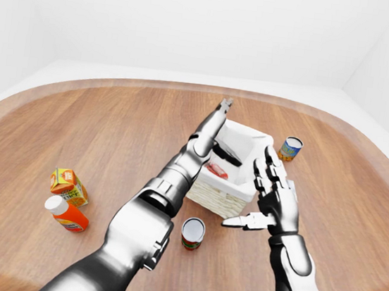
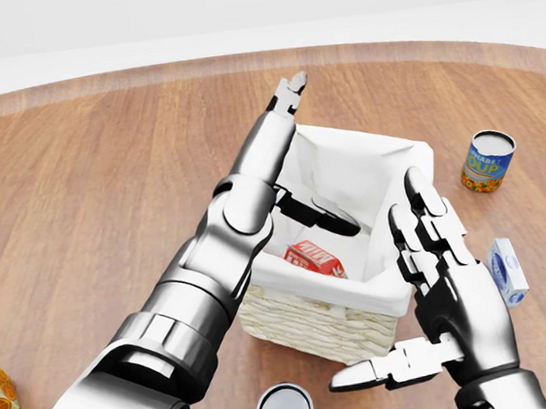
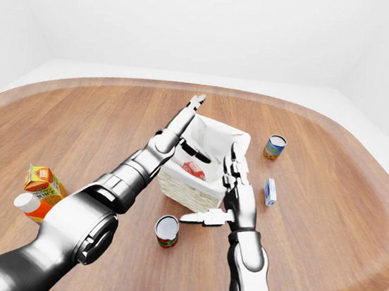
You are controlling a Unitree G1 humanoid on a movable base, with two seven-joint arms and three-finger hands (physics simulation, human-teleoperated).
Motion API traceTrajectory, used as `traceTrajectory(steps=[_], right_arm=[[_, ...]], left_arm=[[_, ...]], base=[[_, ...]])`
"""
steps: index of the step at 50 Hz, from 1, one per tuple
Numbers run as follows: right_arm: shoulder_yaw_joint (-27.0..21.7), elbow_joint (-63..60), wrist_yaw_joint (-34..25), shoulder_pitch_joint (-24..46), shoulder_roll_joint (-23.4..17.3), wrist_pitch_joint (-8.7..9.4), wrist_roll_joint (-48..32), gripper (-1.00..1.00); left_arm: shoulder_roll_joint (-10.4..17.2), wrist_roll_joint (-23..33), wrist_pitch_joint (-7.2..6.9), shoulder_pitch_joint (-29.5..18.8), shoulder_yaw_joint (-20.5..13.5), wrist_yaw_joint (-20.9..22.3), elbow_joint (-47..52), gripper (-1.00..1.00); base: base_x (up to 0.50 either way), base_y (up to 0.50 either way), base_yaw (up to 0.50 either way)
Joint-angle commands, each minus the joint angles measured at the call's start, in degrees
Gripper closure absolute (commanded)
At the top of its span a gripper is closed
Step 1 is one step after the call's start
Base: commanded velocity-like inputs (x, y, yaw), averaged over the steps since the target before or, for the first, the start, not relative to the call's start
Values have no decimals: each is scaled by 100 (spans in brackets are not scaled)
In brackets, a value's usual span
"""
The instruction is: Pick the milk and place it in the basket.
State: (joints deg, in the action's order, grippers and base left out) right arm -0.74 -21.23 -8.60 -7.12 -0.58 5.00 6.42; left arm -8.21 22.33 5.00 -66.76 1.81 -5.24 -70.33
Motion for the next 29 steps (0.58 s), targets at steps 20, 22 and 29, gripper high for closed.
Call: traceTrajectory(steps=[20,22,29], right_arm=[[36,310,-14,-81,14,0,-22,-100],[37,342,-12,-71,15,-7,-24,-100],[68,412,-7,-40,19,-26,-45,-100]], left_arm=[[59,-788,-1000,1517,227,732,4654,-100],[139,-994,-1000,1474,99,703,4735,-100],[506,-1625,-1000,1609,-97,691,4978,-100]], base=[[0,0,0],[0,0,0],[0,0,0]])
